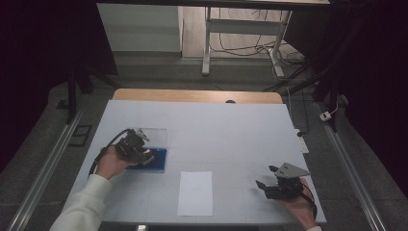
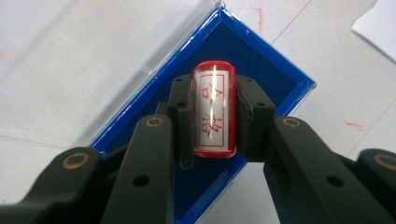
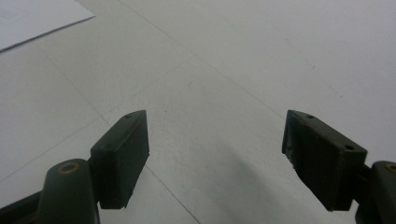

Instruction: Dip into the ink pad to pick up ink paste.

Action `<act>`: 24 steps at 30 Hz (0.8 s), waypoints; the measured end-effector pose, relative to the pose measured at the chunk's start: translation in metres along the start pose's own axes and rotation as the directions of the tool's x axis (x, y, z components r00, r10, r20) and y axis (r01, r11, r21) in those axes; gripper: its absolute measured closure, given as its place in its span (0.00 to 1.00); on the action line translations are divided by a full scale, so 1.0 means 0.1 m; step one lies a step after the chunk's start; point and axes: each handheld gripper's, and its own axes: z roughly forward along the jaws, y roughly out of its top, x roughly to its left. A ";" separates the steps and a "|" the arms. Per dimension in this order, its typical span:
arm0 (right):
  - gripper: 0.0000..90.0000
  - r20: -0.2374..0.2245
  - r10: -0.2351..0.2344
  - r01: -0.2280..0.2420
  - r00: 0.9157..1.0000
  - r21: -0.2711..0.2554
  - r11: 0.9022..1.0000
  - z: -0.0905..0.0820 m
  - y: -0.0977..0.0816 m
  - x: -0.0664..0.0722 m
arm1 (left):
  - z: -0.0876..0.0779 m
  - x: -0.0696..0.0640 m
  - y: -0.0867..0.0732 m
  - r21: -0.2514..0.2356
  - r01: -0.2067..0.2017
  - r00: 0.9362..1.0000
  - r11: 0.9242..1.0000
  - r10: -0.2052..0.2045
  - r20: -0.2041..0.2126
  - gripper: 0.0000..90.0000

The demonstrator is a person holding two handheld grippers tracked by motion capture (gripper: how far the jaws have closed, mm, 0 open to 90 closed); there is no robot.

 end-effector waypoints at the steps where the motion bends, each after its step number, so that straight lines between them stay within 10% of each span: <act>1: 0.25 -0.005 0.000 0.000 1.000 0.001 1.000 0.00 0.00 0.01 | 0.00 -0.01 0.00 0.002 -0.004 1.000 1.000 0.004 -0.009 0.79; 24: 0.25 -0.011 -0.010 0.010 1.000 0.011 1.000 0.03 0.01 0.02 | 0.02 -0.04 -0.03 -0.013 0.001 1.000 1.000 -0.002 -0.028 0.79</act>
